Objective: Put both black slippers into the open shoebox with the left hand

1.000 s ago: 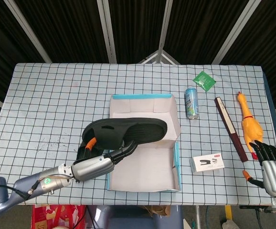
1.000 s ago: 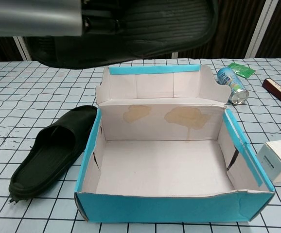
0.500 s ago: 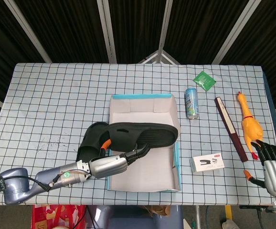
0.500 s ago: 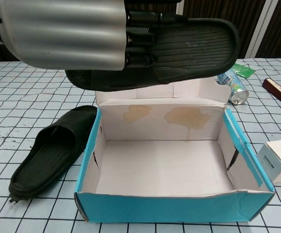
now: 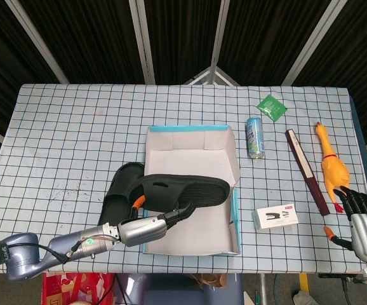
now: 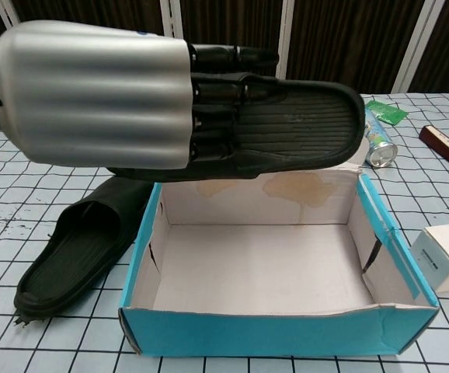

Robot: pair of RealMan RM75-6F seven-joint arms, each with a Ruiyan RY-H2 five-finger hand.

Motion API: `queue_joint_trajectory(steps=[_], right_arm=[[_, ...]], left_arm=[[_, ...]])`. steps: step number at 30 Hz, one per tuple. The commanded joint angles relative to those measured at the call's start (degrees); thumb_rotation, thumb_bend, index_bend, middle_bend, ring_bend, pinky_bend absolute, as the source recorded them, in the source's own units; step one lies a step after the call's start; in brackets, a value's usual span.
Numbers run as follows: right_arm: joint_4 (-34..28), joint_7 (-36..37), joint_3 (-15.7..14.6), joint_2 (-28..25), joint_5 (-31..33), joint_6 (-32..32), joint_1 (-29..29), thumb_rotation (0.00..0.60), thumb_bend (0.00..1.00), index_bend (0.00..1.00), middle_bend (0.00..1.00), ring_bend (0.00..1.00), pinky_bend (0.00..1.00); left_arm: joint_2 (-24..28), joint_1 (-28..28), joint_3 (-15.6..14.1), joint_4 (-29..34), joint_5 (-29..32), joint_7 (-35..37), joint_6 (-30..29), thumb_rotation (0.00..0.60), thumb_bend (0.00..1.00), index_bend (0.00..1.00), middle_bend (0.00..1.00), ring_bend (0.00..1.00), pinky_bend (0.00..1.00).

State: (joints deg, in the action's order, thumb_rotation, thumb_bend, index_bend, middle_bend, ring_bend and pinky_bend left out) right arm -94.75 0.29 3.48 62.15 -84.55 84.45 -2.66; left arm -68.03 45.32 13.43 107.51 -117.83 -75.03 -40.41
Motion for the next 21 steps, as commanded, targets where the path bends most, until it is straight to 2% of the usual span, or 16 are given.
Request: queue_joint_trajectory(steps=[1,21], right_arm=[[0.0,0.2,0.1,0.0,0.1,0.0,0.0,0.6,0.26,0.15,0.12,0.12,0.1],[0.5,1.3,0.2,-0.2,0.5,-0.1,0.1,0.6,0.26,0.15,0.12,0.12,0.1]], left_arm=[[-1.1,0.8,0.5,-0.8,0.9,-0.6,1.3,0.6,0.53,0.48,0.4,0.0,0.07],[-8.4,5.5,1.6,-8.4,3.6,-1.8,3.7,0.6,0.53,0.49,0.41,0.0,0.07]])
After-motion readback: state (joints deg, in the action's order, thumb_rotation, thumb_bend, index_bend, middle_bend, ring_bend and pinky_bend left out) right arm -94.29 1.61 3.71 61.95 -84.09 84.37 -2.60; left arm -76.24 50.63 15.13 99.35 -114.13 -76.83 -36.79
